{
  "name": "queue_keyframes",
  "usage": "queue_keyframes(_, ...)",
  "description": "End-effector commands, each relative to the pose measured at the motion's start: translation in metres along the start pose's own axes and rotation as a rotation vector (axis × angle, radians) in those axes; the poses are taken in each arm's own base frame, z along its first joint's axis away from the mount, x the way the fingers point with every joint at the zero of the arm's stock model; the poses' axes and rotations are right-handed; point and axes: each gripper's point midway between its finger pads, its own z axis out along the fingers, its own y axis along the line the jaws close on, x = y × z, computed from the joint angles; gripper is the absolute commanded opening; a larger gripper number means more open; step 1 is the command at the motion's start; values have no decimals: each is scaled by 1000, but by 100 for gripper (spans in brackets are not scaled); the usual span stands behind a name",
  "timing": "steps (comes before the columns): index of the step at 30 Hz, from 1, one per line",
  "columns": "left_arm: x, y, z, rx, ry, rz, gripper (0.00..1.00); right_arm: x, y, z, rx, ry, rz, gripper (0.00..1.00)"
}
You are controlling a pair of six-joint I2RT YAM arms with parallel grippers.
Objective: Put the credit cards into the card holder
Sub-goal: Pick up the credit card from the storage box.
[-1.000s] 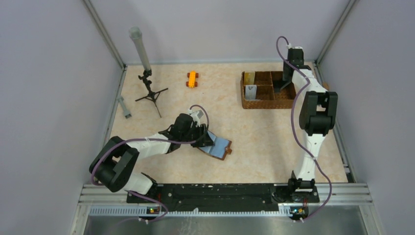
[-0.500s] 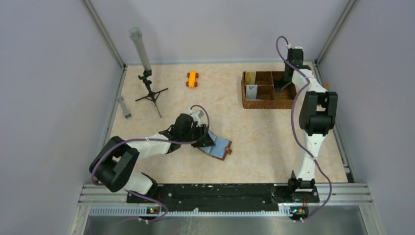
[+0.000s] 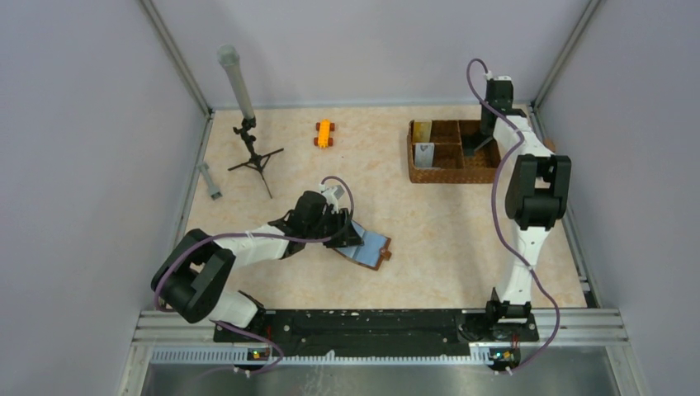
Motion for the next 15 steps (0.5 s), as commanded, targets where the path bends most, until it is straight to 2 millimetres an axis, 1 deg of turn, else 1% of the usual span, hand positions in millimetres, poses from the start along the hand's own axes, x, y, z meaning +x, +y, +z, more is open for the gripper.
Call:
queue_keyframes(1, -17, -19, 0, 54, -38, 31, 43, -54, -19, -33, 16, -131, 46, 15)
queue_keyframes(11, -18, -20, -2, 53, -47, 34, 43, -68, -11, -49, -56, -178, 78, 5)
queue_keyframes(15, -17, -20, -3, 50, -50, 36, 43, -71, -8, -51, -78, -185, 85, 1)
